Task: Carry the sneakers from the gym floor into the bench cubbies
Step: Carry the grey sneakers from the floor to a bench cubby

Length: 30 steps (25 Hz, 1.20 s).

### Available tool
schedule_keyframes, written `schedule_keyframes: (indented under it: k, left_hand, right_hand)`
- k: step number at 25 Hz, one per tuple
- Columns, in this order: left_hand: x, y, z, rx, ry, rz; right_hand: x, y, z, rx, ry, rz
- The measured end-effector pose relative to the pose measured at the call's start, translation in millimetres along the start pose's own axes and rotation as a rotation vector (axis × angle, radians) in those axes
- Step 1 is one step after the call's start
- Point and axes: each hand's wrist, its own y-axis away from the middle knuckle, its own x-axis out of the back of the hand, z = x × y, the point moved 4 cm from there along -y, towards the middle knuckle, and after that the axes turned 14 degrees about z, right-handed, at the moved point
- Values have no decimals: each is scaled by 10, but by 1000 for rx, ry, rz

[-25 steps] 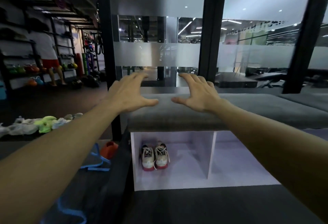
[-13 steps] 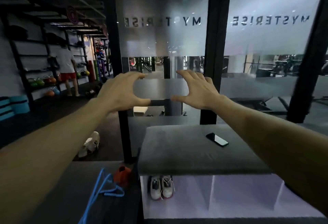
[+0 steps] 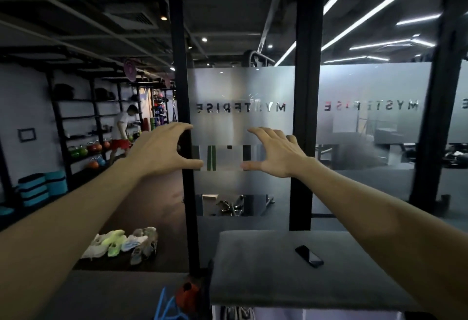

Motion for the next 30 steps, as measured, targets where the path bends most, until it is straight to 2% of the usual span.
schedule_keyframes:
  k: [7,12,17,22,26,30]
  left_hand:
    - [633,468,-144,84,-81,-29]
    - [956,865,-534,157,-175,-79]
    - [1204,1243,-1357,245,-242,-122]
    - [1184,1516,-2388,226,-296,-202]
    - [988,1586,-3306,222,-309,-246]
    - [620,1471,-4014,209,-268,-298]
  right_hand:
    - [282,140,-472,62,-56,-85]
    - [179,125,-1005,112,-122,-145]
    - [-246,-90,-1828,165,-185,-218]
    - [-817,-412,-2704,158,-202,-263]
    - [-1332,-731,-3327,101,-229,-271]
    - [-1905,-1074,-3610,51,-231,-315]
